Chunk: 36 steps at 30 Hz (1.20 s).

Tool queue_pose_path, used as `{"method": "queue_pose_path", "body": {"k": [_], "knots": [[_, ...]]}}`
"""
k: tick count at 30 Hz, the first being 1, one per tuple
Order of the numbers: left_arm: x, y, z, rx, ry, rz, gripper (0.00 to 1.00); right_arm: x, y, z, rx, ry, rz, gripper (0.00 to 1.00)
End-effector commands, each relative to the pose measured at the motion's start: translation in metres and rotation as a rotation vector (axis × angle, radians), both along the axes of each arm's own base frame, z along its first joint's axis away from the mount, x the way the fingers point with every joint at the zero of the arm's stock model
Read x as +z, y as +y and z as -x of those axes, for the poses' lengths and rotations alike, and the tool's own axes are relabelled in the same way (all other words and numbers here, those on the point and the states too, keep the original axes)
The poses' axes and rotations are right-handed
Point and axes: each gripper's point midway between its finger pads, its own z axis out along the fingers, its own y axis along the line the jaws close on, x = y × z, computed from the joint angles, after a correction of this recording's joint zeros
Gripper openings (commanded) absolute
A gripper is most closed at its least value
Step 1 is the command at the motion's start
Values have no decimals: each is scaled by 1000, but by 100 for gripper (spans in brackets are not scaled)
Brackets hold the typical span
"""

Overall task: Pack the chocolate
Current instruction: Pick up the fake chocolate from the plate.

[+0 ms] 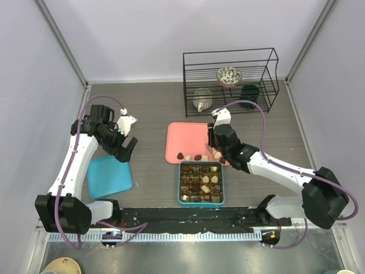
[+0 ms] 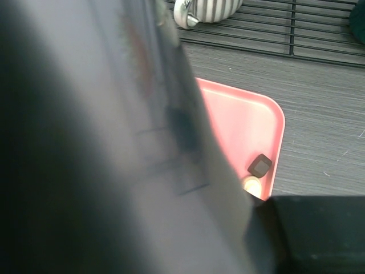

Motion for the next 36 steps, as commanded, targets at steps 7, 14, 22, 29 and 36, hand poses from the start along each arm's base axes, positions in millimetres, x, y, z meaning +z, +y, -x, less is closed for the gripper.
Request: {"method": "queue_pose_path", "body": {"k": [7, 14, 22, 29, 36], "knots": [[1, 1, 3, 1, -12, -1, 100, 2, -6, 8, -9, -1, -14, 26], [0, 3, 8, 8, -10, -10, 100, 20, -2, 2, 9, -46, -9, 18], [2, 2, 11, 16, -22, 4, 100, 70, -2, 0, 18, -124, -42, 11], [3, 0, 11, 12, -25, 12, 100, 97, -17, 23, 31, -115, -59, 8], [3, -3, 11, 16, -31, 27, 100, 116, -20, 74, 130, -49, -148, 7]]}}
